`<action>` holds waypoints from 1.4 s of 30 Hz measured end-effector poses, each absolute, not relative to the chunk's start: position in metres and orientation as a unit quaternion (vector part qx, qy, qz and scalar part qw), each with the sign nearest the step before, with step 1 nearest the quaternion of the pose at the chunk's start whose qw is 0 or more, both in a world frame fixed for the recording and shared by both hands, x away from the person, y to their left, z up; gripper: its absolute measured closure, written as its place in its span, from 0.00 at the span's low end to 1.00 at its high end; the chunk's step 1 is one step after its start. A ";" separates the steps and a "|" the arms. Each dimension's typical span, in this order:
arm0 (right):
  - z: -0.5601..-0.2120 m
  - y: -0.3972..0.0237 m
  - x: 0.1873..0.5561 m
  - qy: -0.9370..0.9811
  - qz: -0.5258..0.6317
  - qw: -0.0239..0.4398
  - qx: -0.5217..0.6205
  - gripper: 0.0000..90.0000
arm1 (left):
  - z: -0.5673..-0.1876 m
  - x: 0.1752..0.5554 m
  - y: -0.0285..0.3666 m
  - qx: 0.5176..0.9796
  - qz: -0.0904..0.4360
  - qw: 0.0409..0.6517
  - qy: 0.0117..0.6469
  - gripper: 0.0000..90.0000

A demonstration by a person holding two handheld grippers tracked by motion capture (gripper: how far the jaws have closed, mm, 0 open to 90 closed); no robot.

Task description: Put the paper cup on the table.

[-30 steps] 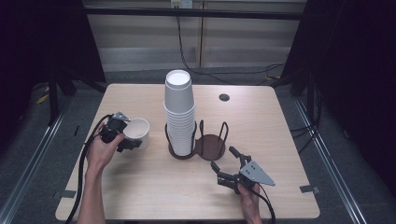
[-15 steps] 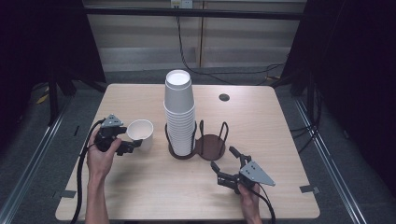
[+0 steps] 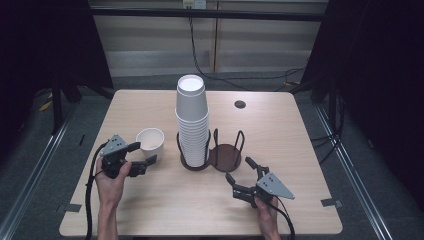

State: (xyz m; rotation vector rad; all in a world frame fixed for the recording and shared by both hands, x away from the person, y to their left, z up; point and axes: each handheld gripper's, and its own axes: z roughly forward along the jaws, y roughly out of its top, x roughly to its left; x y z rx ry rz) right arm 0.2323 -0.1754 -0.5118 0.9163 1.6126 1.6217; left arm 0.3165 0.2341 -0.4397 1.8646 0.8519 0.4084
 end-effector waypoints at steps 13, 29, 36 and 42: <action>-0.512 -0.175 0.232 0.617 0.621 0.332 0.351 0.16 | -0.456 0.281 0.200 0.751 0.192 0.554 0.305 0.20; -0.512 -0.175 0.233 0.617 0.621 0.332 0.351 0.16 | -0.497 0.252 0.179 0.695 0.197 0.613 0.319 0.19; -0.512 -0.175 0.232 0.617 0.621 0.332 0.351 0.16 | -0.507 0.243 0.174 0.678 0.225 0.627 0.311 0.18; -0.512 -0.175 0.232 0.617 0.621 0.333 0.352 0.15 | -0.508 0.236 0.171 0.672 0.257 0.635 0.281 0.17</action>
